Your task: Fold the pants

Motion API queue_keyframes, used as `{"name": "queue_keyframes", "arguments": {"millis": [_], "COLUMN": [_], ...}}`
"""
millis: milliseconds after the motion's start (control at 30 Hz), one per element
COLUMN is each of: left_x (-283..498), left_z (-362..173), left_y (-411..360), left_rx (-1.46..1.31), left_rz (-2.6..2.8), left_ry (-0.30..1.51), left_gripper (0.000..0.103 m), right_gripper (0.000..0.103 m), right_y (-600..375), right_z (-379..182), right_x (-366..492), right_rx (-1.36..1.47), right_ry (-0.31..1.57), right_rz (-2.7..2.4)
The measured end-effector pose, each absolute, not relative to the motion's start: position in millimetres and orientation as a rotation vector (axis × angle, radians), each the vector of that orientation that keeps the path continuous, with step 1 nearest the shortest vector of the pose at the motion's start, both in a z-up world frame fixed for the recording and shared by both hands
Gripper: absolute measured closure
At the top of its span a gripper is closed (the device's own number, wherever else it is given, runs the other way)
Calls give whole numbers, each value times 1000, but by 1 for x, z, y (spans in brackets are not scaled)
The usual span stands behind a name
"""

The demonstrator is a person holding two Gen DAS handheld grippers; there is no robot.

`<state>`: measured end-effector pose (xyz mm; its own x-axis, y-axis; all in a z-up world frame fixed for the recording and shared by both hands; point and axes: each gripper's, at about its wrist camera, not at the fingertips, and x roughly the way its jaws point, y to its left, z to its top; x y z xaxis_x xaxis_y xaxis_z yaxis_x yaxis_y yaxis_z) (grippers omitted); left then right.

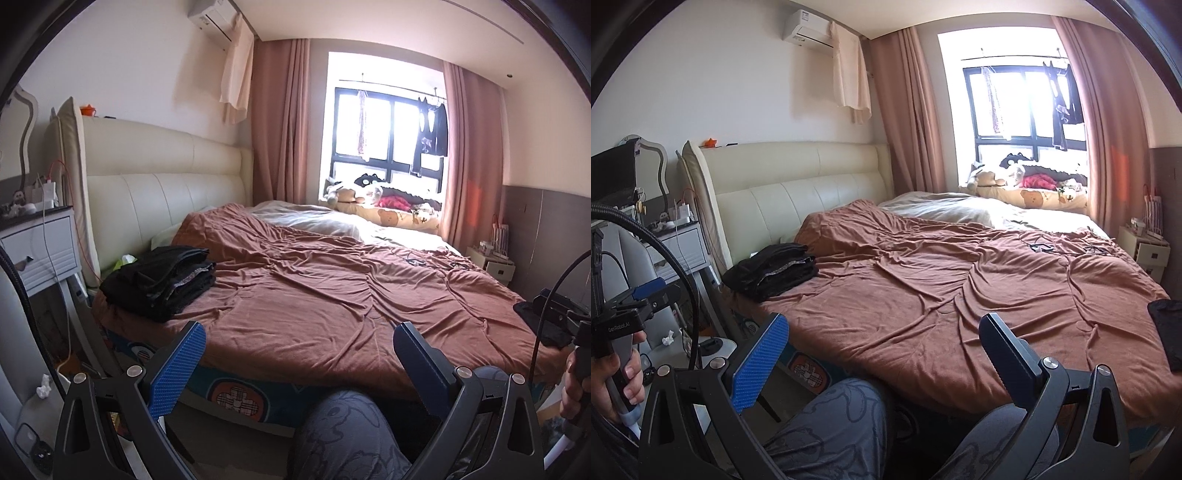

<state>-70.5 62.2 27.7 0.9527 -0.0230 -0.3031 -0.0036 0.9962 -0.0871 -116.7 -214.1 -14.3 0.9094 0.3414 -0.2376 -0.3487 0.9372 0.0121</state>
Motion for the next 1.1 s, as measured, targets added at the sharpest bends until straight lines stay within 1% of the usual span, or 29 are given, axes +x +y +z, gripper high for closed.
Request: {"name": "queue_keyframes", "arguments": {"millis": [267, 1100], "left_x": [-62, -59], "left_z": [20, 12], "left_y": [63, 61], "left_rx": [-123, -126], "left_rz": [-22, -20], "left_ry": [321, 346], "left_gripper": [1, 1], "right_gripper": [0, 0], "right_y": [-204, -211], "right_z": [-19, -14], "right_x": [-105, -100], "right_rx": [-17, -20], "right_ry": [277, 303], "right_rz": [341, 303]}}
